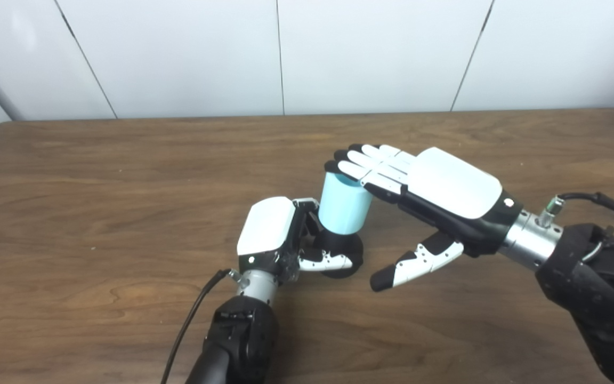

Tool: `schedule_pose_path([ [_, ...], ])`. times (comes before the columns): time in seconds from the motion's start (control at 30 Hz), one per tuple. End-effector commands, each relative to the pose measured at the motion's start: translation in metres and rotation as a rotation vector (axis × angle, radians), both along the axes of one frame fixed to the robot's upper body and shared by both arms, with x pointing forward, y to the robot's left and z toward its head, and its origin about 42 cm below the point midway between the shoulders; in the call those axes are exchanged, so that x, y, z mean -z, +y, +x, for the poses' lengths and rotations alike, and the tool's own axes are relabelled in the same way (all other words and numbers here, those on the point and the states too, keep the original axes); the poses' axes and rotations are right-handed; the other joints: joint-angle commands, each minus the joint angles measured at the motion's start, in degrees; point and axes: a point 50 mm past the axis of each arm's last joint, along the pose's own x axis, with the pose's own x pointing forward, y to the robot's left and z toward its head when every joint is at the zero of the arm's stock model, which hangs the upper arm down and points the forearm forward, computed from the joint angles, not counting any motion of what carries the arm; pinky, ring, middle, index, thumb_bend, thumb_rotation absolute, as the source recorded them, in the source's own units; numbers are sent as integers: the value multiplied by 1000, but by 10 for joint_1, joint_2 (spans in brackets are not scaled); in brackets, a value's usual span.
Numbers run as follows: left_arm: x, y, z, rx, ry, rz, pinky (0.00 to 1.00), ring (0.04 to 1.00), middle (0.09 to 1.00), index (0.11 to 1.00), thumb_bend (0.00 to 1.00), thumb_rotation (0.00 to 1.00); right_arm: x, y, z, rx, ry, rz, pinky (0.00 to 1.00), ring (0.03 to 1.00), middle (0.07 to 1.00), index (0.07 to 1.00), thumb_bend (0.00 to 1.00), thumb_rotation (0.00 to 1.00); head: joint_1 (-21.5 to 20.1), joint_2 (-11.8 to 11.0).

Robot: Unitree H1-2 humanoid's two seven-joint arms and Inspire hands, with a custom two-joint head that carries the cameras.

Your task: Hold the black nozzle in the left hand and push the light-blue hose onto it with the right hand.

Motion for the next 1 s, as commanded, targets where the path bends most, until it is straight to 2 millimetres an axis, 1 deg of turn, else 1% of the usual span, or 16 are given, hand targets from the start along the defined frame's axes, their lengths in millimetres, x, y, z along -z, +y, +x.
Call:
schedule_pose_path([
  [0.0,10,3,-3,-8,65,32,421,516,479,490,526,0,-8,2,1,-12,-38,1,975,1000,1000,968,695,1000,0,0],
  [0.3,7,1,-6,-7,66,29,424,519,483,489,525,0,-4,9,7,-16,-26,2,977,1000,1000,976,708,1000,-1,-1],
  [0.5,6,1,-6,-3,57,35,399,502,474,490,526,0,0,10,10,-18,-25,-5,964,1000,1000,979,707,1000,0,0],
  [0.73,5,0,-5,-4,63,40,392,495,475,490,526,0,9,9,9,-33,5,-44,968,1000,1000,970,714,1000,0,0],
  [0.83,5,0,-5,-3,60,42,404,509,479,489,526,0,14,7,6,-27,23,-58,970,1000,1000,975,720,1000,1,1],
  [0.97,4,2,-4,1,57,47,391,500,469,491,526,0,20,4,2,-23,45,-60,960,1000,1000,972,709,1000,2,2],
])
